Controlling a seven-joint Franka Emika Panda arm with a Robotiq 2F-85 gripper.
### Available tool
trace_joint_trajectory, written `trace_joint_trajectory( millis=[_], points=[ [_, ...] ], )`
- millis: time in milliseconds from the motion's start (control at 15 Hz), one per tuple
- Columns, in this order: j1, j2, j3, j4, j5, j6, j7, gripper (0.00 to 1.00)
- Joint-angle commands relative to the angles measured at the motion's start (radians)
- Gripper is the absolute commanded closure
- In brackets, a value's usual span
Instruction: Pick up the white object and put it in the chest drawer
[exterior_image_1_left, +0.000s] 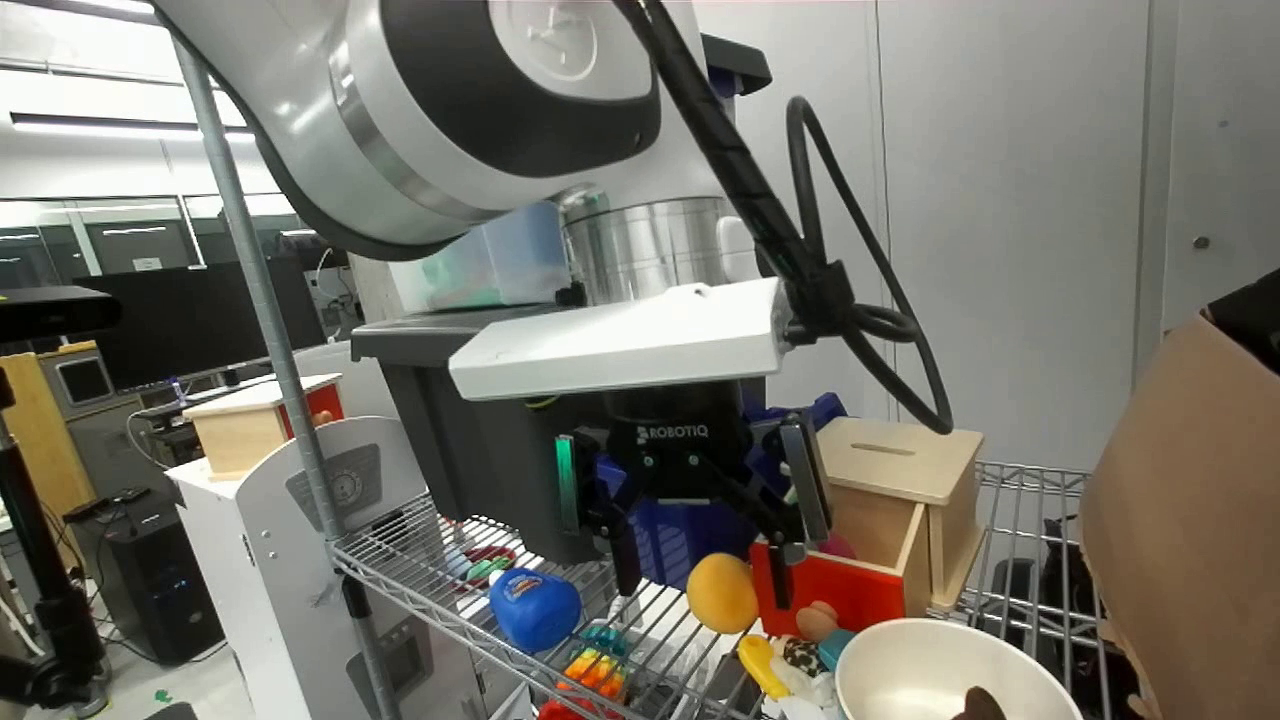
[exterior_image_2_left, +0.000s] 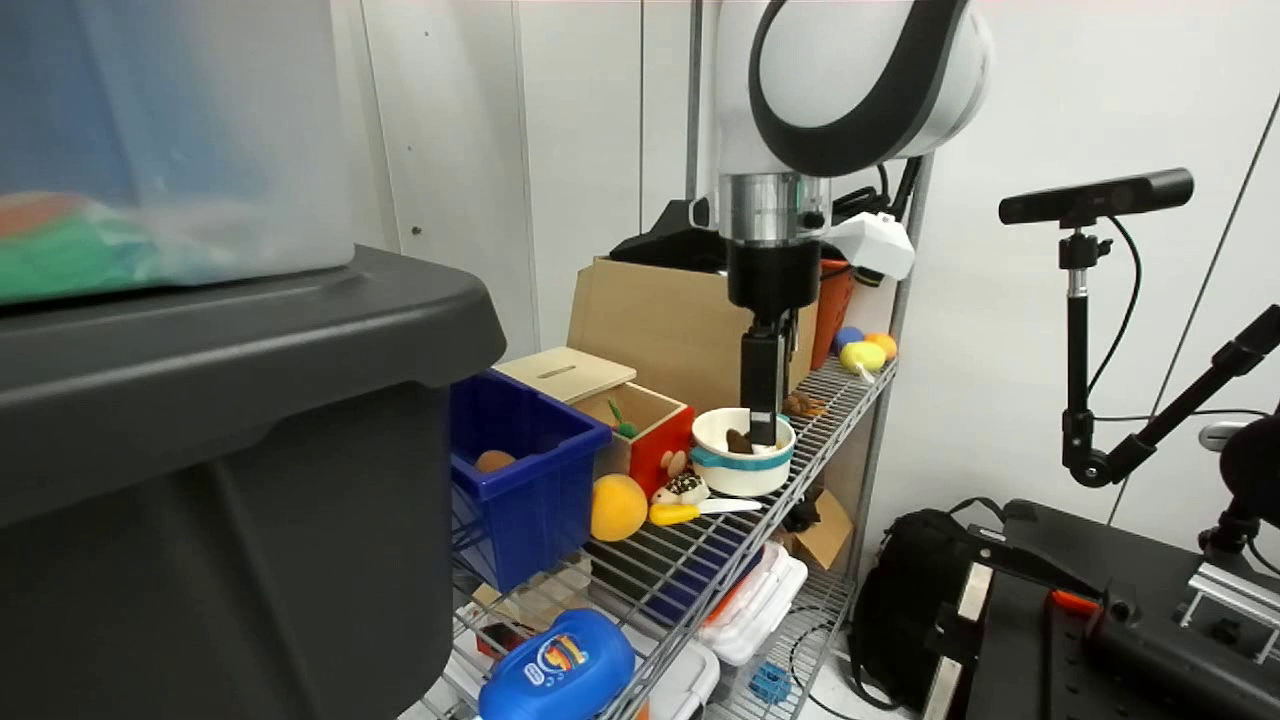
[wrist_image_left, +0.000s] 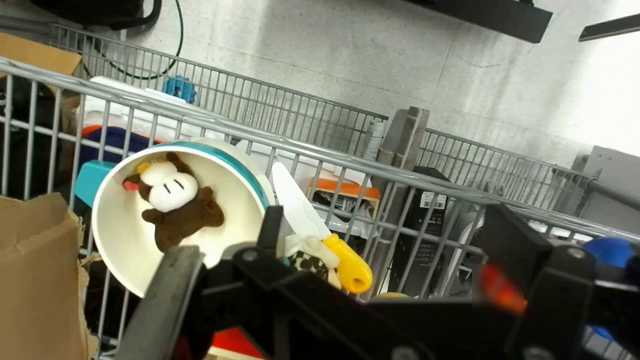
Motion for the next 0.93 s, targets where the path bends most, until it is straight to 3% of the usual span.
trace_joint_trajectory(
  millis=[0, 867],
  points=[
    [0.001, 0.059, 0.017, 0.069, -0.015, -0.008, -0.015, 0.00],
    [0.005, 0.161, 0.048, 0.144, -0.021, -0.003, -0.013, 0.00]
  ],
)
